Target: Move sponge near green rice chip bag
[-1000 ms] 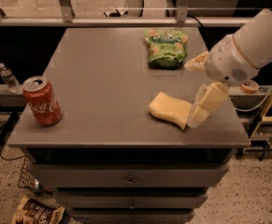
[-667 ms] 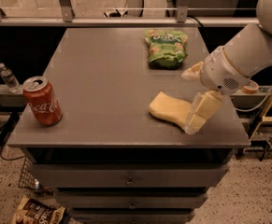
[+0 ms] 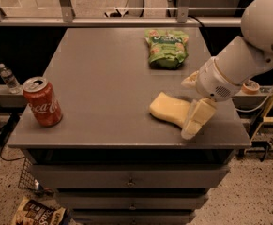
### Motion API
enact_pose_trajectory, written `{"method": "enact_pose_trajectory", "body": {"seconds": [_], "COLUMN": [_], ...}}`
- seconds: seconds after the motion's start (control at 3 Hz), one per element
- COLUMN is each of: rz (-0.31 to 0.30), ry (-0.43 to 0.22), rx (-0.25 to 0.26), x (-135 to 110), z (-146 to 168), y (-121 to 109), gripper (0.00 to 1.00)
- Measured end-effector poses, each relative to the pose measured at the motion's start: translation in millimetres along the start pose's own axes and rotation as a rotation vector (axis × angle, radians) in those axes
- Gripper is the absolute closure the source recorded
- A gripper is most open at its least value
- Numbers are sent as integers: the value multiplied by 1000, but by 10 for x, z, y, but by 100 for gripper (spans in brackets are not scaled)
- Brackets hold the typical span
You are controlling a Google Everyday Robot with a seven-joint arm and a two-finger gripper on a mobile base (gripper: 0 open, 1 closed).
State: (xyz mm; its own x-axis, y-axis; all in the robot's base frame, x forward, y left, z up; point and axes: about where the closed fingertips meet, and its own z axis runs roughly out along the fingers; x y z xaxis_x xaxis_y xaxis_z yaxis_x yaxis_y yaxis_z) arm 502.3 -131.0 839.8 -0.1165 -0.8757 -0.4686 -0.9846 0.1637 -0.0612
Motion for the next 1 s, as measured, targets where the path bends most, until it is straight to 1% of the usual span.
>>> {"method": "enact_pose_trajectory", "body": {"seconds": [0.33,0.67,1.0], "rz": [0,0,7], "ry": [25,32,18], "rx": [5,8,17], "x": [17,22,43], "z": [85,119,113], "y": [-21,-28,-54], "gripper": [18,41,65]}}
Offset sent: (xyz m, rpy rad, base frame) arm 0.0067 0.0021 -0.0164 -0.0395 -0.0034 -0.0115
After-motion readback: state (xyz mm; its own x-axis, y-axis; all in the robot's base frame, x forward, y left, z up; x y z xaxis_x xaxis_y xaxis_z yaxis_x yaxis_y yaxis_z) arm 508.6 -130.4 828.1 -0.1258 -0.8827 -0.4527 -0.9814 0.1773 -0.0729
